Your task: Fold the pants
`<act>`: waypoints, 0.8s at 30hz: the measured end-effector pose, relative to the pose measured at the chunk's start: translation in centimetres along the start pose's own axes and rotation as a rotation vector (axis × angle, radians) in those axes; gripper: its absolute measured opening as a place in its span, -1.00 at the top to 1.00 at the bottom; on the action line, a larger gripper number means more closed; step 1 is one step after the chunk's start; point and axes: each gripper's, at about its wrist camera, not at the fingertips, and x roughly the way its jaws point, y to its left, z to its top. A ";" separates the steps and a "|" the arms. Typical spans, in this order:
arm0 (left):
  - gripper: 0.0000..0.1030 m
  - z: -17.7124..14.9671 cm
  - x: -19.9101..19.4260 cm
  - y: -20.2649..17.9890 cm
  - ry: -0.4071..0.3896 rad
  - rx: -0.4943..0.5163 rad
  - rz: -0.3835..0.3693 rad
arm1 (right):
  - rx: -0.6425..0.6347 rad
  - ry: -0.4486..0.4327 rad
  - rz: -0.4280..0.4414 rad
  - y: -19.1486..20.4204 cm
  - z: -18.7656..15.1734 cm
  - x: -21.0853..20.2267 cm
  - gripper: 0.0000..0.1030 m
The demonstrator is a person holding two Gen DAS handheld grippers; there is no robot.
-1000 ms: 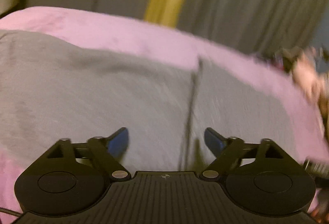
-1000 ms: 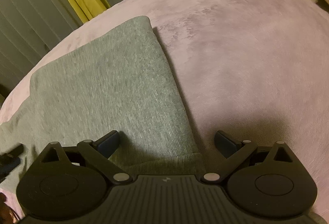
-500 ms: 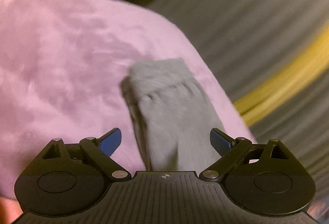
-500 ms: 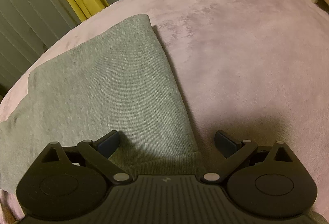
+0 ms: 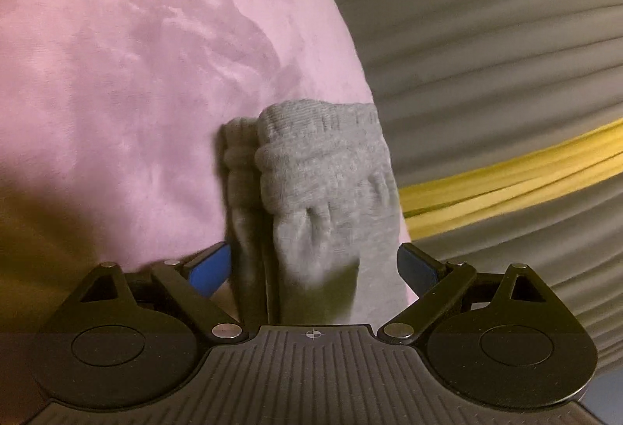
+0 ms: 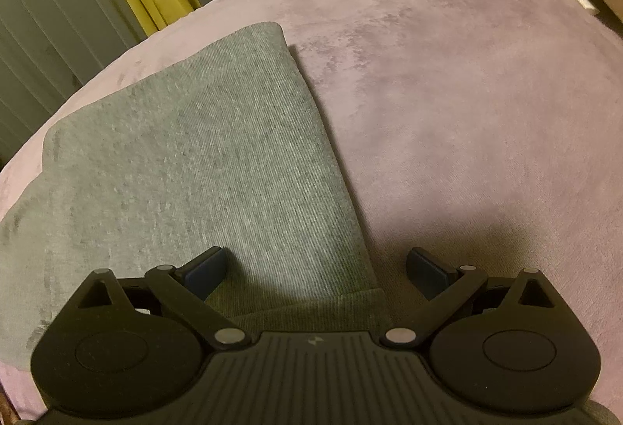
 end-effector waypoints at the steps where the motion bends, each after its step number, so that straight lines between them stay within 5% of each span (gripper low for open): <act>1: -0.84 0.2 0.1 0.2 -0.013 -0.020 -0.021 | -0.001 -0.001 -0.003 0.1 0.0 0.0 -0.93; 3: -0.76 0.7 0.6 0.8 -0.027 -0.086 -0.047 | 0.000 -0.003 -0.006 0.1 0.0 0.0 -0.93; 6: 0.01 1.2 1.1 1.6 -0.021 -0.180 -0.027 | 0.000 -0.004 -0.010 0.2 -0.1 0.1 -0.93; 8: 0.17 0.8 0.5 1.5 -0.033 -0.171 -0.031 | -0.002 -0.005 -0.014 0.2 -0.1 0.1 -0.93; 12: 0.40 -0.6 -1.0 -2.3 -0.087 0.064 0.006 | -0.001 -0.005 -0.015 0.2 -0.1 0.0 -0.93; 18: 0.61 -5.2 -3.7 -12.4 -0.130 0.525 -0.052 | 0.007 -0.007 -0.010 0.1 -0.1 0.0 -0.93; 21: 0.62 -9.6 -4.4 -16.9 -0.115 0.689 -0.108 | 0.012 -0.008 -0.007 0.1 0.0 -0.1 -0.93; 23: 0.91 -13.3 -4.9 -19.4 -0.091 0.794 -0.200 | 0.018 -0.010 -0.002 0.0 0.0 -0.1 -0.93; 24: 0.91 -15.5 -5.2 -20.6 -0.077 0.857 -0.251 | 0.023 -0.011 0.002 -0.1 0.0 -0.2 -0.93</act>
